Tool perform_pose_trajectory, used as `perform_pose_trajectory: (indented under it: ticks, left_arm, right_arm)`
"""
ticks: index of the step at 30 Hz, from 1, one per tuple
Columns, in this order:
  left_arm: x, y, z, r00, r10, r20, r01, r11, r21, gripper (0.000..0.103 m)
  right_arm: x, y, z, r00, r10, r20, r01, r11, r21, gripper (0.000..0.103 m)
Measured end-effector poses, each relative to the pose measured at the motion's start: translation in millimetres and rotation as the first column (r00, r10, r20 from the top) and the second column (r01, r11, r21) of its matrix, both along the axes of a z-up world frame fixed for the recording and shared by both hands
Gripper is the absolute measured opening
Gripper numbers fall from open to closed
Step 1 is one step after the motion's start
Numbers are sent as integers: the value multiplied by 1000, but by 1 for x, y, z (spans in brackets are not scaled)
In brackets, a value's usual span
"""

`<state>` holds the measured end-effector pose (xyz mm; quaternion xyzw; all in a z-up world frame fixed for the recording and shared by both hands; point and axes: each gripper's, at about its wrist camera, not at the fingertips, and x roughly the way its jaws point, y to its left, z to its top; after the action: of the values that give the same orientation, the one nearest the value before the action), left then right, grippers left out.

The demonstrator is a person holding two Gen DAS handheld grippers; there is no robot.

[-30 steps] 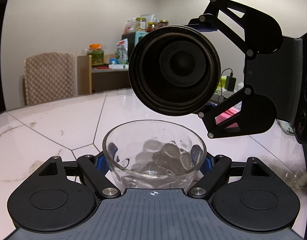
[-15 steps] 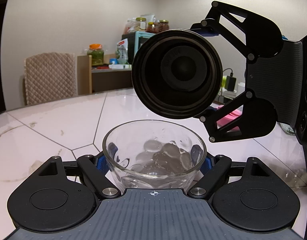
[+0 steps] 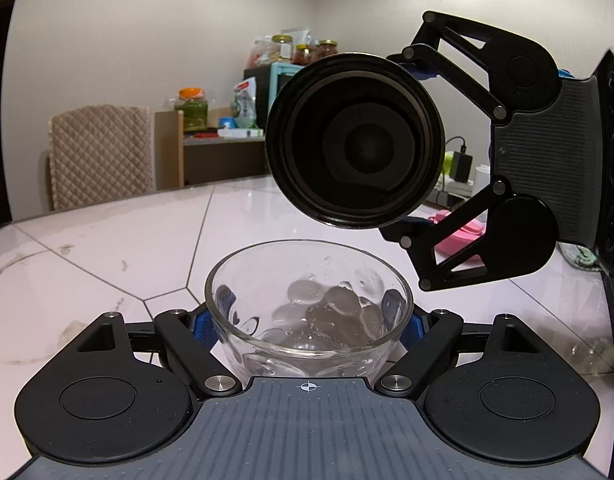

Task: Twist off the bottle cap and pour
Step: 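Tilt the pink jar back upright with the right gripper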

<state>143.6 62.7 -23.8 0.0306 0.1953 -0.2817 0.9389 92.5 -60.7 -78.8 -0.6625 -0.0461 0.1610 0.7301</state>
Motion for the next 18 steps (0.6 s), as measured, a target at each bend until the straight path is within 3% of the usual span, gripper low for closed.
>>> perform_pose_trajectory:
  ticks: [18]
  left_arm:
    - [1, 1, 0, 1000, 0, 0, 0, 1000, 0, 87]
  right_arm:
    - [7, -6, 20, 994, -29, -105, 41, 993, 112, 88]
